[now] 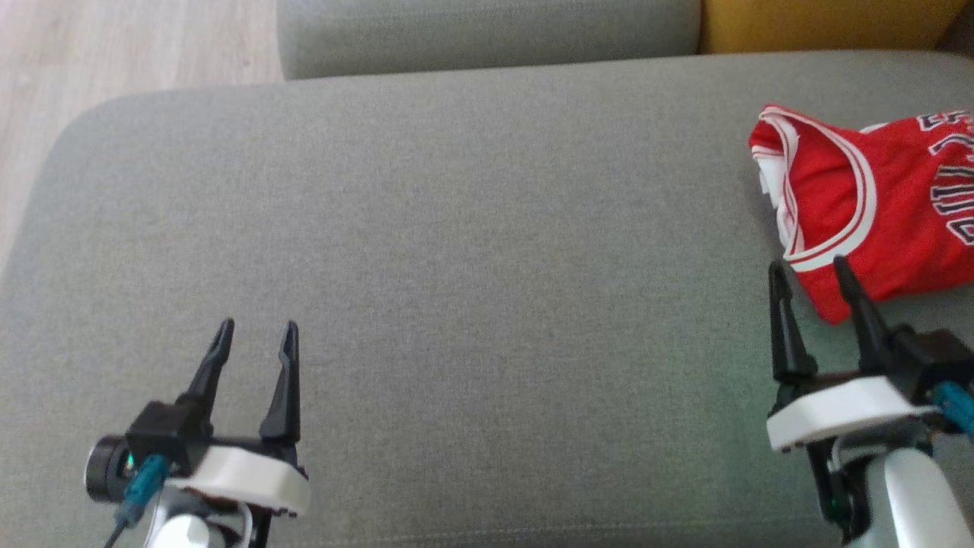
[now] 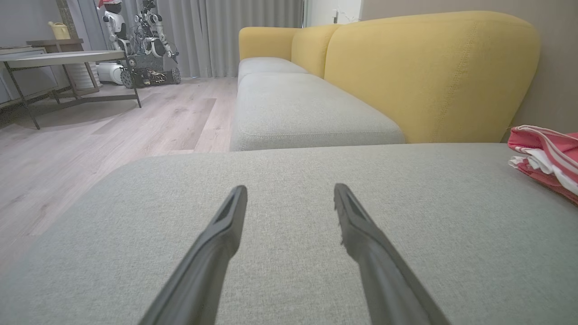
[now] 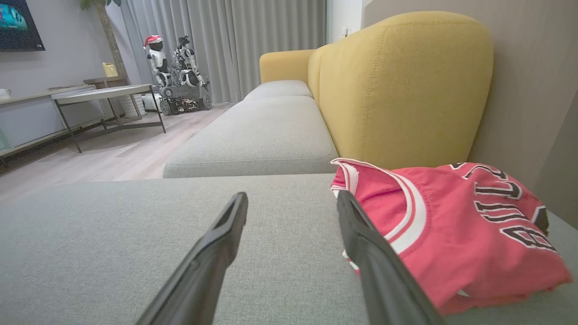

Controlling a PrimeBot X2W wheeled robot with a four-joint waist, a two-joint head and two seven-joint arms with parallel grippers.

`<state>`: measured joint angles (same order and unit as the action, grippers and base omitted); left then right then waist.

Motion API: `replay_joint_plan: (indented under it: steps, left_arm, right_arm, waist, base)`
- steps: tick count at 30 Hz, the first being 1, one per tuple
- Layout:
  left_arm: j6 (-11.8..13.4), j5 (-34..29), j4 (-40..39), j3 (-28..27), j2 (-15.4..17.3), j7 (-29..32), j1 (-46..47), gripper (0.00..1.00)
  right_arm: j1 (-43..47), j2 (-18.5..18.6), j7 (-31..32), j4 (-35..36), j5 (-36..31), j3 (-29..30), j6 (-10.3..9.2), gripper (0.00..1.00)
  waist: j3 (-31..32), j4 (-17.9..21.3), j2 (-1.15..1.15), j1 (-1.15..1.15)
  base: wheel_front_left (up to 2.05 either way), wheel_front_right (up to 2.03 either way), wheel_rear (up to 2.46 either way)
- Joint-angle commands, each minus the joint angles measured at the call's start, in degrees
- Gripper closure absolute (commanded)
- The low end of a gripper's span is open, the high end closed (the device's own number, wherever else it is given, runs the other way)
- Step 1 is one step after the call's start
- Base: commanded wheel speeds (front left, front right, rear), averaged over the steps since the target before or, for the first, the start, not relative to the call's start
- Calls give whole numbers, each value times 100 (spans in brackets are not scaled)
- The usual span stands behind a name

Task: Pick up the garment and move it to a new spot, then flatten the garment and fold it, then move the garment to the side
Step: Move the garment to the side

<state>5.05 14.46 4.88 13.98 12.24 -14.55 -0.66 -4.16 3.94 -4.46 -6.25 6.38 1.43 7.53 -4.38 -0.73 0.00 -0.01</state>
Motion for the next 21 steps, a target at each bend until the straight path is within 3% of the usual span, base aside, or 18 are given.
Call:
replay_joint_plan:
  steps: [1,21]
  left_arm:
    - [30,46,-200,-215,103,-28,80,0]
    - [133,69,-296,-100,194,68,-315,0]
  right_arm:
    - [14,-39,39,291,-67,-165,-4,0]
    - [676,-99,364,809,-84,-190,-4,0]
  waist:
    - [138,-19,0,1]
    - [568,-59,0,1]
  base:
    - [0,0,0]
    - [0,0,0]
